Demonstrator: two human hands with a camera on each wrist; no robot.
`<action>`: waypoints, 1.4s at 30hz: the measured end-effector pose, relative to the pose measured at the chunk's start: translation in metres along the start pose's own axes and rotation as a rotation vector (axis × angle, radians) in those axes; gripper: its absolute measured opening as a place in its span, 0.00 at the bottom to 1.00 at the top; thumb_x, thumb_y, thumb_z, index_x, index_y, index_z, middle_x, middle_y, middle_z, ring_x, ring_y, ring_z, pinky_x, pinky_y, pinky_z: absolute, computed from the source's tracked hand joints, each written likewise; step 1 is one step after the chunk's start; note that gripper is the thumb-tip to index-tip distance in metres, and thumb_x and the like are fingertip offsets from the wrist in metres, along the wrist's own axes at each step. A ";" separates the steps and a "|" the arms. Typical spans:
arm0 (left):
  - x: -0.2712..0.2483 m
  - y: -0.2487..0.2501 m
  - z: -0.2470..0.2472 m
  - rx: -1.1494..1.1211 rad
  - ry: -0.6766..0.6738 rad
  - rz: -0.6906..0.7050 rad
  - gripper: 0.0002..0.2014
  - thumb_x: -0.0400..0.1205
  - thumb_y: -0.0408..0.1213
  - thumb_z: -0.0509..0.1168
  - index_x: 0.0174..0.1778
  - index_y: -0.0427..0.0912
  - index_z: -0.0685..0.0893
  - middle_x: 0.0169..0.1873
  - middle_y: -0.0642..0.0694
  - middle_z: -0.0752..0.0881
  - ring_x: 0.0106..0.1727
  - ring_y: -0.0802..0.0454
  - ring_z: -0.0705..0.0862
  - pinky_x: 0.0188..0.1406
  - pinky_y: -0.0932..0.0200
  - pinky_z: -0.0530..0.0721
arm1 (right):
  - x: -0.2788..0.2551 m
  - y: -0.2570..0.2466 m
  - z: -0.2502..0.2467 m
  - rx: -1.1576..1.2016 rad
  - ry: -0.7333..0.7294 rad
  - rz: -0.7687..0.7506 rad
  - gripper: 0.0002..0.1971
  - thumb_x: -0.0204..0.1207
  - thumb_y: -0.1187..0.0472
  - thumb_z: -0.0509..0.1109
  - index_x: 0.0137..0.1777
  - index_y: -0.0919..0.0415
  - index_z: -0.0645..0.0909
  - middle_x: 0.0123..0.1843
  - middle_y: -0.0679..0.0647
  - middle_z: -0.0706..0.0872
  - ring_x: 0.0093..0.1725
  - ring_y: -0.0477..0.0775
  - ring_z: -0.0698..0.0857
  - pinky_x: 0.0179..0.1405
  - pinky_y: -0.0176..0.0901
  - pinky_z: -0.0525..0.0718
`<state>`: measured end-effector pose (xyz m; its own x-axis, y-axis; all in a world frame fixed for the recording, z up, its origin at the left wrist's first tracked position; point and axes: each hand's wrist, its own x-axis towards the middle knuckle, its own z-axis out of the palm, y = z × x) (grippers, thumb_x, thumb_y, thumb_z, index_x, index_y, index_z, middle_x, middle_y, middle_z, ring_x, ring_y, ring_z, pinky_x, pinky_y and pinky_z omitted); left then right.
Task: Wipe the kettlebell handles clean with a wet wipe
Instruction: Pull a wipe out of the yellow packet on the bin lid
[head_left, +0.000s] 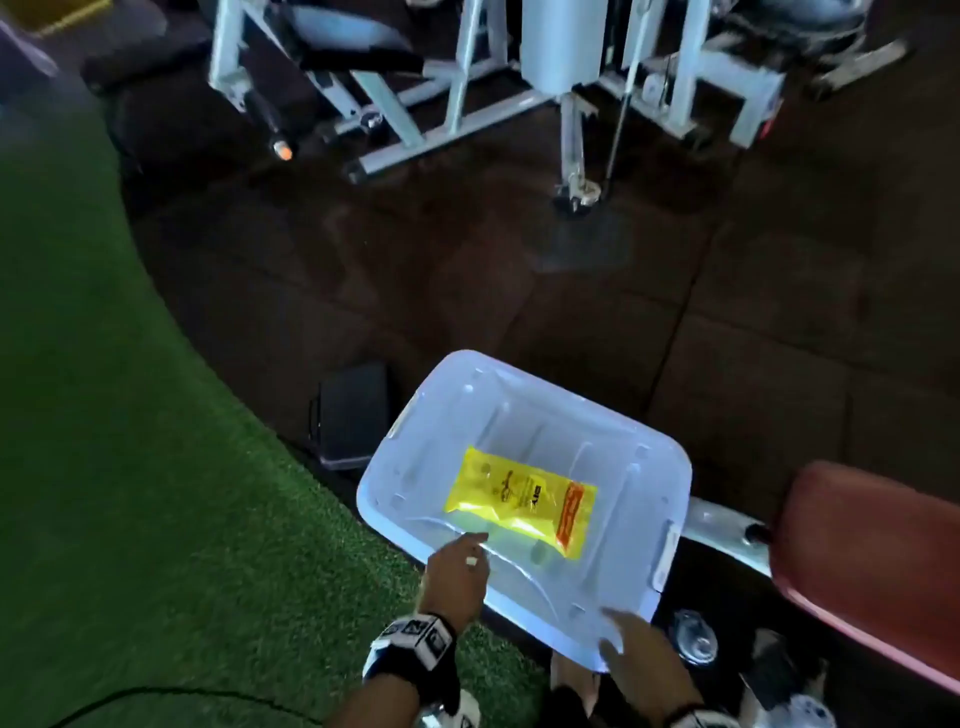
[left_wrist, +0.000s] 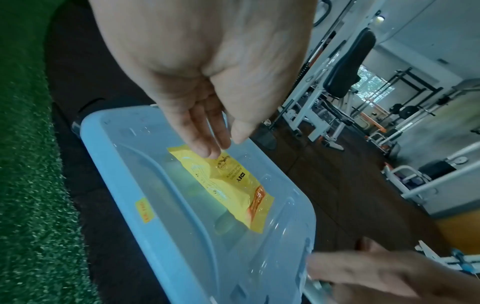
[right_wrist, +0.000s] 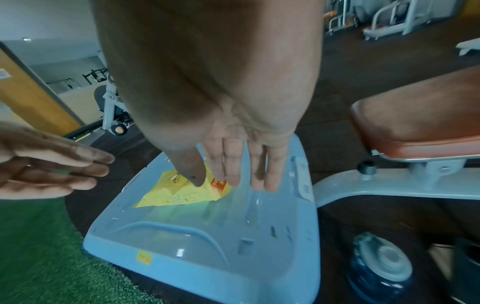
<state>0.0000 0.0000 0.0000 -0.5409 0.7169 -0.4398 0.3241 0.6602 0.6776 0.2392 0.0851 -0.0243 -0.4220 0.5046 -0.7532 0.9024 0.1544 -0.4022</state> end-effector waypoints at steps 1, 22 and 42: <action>0.020 -0.002 0.012 -0.014 0.031 0.020 0.14 0.85 0.39 0.64 0.60 0.42 0.93 0.58 0.44 0.93 0.54 0.52 0.92 0.60 0.65 0.85 | 0.027 0.000 -0.002 0.014 0.052 -0.029 0.25 0.87 0.56 0.63 0.84 0.53 0.69 0.85 0.54 0.71 0.84 0.51 0.70 0.80 0.35 0.63; 0.162 0.022 0.129 0.478 -0.057 -0.138 0.13 0.87 0.40 0.62 0.58 0.42 0.90 0.57 0.42 0.91 0.61 0.40 0.89 0.55 0.51 0.84 | 0.180 -0.001 0.034 -0.320 0.139 -0.088 0.52 0.59 0.68 0.79 0.87 0.57 0.64 0.90 0.50 0.61 0.86 0.64 0.63 0.69 0.75 0.77; 0.181 0.025 0.134 0.460 -0.116 -0.161 0.13 0.79 0.43 0.68 0.51 0.37 0.87 0.53 0.40 0.90 0.60 0.39 0.88 0.51 0.52 0.83 | 0.177 -0.016 0.032 -0.216 0.036 0.004 0.53 0.74 0.67 0.66 0.90 0.50 0.33 0.88 0.43 0.25 0.90 0.58 0.32 0.83 0.68 0.59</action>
<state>0.0144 0.1762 -0.1419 -0.5311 0.6006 -0.5977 0.5666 0.7762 0.2766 0.1478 0.1442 -0.1678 -0.4181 0.5351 -0.7341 0.9035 0.3290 -0.2748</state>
